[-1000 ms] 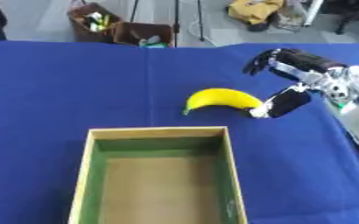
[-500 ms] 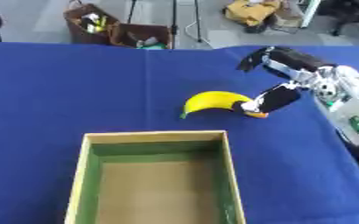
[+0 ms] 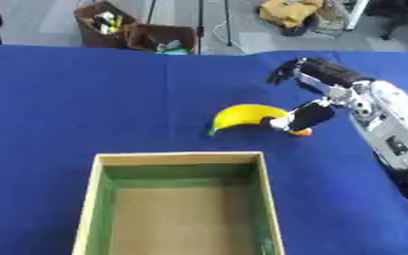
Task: Pick up objects on the table and place them in the box.
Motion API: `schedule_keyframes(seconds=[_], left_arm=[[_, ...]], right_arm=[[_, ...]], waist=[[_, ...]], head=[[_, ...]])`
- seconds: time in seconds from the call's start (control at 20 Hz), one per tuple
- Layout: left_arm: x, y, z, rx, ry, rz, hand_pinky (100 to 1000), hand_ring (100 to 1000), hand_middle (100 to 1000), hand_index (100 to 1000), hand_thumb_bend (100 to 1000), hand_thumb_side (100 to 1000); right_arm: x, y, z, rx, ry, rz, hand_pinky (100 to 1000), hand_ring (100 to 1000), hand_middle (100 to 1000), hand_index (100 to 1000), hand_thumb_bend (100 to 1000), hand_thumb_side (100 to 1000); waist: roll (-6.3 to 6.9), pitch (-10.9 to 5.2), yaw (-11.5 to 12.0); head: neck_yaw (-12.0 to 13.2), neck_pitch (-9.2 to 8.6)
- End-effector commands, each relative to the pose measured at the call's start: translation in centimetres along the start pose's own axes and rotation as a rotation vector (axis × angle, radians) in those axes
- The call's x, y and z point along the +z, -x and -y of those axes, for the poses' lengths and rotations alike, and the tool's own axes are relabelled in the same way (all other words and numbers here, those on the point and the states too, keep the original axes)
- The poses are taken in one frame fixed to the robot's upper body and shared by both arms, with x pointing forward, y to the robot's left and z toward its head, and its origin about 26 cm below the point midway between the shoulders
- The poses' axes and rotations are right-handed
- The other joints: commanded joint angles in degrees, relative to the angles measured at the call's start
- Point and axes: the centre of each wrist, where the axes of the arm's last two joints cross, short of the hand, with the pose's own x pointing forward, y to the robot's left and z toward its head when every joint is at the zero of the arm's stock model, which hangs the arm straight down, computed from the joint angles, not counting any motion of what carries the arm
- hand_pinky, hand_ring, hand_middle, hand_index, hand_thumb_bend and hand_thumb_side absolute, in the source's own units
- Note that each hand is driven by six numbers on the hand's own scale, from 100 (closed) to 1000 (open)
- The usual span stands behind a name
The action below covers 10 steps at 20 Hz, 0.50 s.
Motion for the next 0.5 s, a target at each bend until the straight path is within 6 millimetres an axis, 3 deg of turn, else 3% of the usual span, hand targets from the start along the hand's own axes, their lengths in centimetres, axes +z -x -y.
schedule_keyframes(seconds=[0.05,0.5], left_arm=[[-0.53,-0.55,-0.11,-0.003,0.003,0.033,442,618,695,784,100,1000],[-0.60,-0.59,-0.08,-0.003,0.005,0.034,442,619,695,783,100,1000]], right_arm=[[0.33,0.35,1.57,0.042,0.029,-0.009,787,829,700,821,466,450],[0.38,0.38,1.46,0.033,0.009,-0.001,788,829,693,812,409,431]], waist=[[-0.06,-1.01,0.2],[-0.32,-0.64,0.5]], head=[[-0.2,-1.04],[0.3,-0.76]])
